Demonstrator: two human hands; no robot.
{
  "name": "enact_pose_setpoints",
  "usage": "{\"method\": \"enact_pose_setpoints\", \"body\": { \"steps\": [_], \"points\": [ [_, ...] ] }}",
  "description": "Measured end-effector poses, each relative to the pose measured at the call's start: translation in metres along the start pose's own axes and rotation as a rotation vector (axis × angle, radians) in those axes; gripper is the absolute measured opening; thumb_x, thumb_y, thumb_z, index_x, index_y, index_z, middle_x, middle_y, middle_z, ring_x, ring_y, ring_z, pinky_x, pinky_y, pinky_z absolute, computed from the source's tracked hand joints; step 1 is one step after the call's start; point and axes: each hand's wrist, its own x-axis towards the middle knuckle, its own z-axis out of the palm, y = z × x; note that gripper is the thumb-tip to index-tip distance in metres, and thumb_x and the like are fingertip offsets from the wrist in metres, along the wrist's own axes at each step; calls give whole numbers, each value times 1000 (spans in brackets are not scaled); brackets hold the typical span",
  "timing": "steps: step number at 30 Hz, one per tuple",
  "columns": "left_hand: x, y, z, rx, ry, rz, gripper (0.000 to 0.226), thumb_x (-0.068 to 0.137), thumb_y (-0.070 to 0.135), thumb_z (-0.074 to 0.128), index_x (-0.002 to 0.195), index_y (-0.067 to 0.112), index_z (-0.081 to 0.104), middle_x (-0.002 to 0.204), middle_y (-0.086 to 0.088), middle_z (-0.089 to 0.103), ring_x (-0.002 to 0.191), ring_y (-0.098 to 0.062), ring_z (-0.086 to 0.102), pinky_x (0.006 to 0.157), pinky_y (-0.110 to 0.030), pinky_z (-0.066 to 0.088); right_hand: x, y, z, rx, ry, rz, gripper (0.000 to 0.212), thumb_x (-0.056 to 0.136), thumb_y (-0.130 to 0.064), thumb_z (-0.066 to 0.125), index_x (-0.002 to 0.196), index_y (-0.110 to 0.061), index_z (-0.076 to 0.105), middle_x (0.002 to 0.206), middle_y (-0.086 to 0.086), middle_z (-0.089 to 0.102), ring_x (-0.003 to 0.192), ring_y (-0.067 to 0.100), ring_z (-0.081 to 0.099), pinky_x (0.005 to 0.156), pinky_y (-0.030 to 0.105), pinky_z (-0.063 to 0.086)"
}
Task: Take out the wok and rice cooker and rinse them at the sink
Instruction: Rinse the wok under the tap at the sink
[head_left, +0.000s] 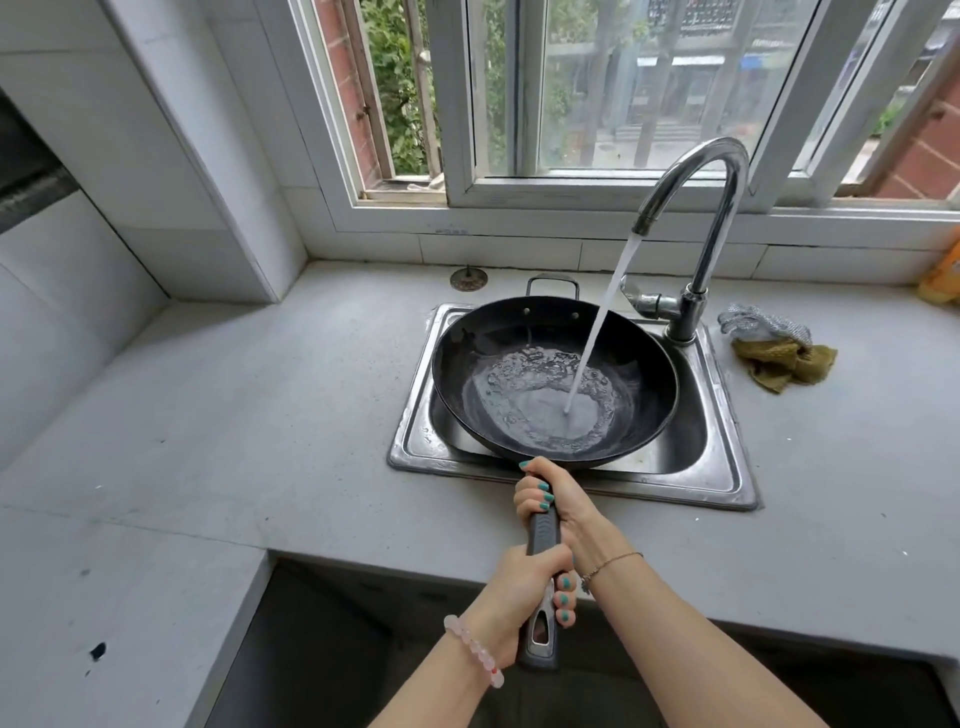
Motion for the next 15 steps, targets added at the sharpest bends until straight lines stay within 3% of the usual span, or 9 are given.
{"method": "enact_pose_setpoints", "body": {
  "steps": [6,15],
  "points": [
    [14,-4,-10,68,4,2,3,90,5,47,87,6,46,52,1,45,41,-8,42,42,-19,40,8,1,-4,-106,68,-61,55,93,-14,43,39,-15,33,34,-5,28,23,6,25,25,14,24],
    [31,2,-13,68,-10,-7,11,89,1,49,79,7,48,56,-4,46,44,-11,44,44,-21,42,4,-1,-11,-285,153,-205,29,93,-16,54,66,-10,46,48,1,48,35,8,45,37,16,41]
  ]
}}
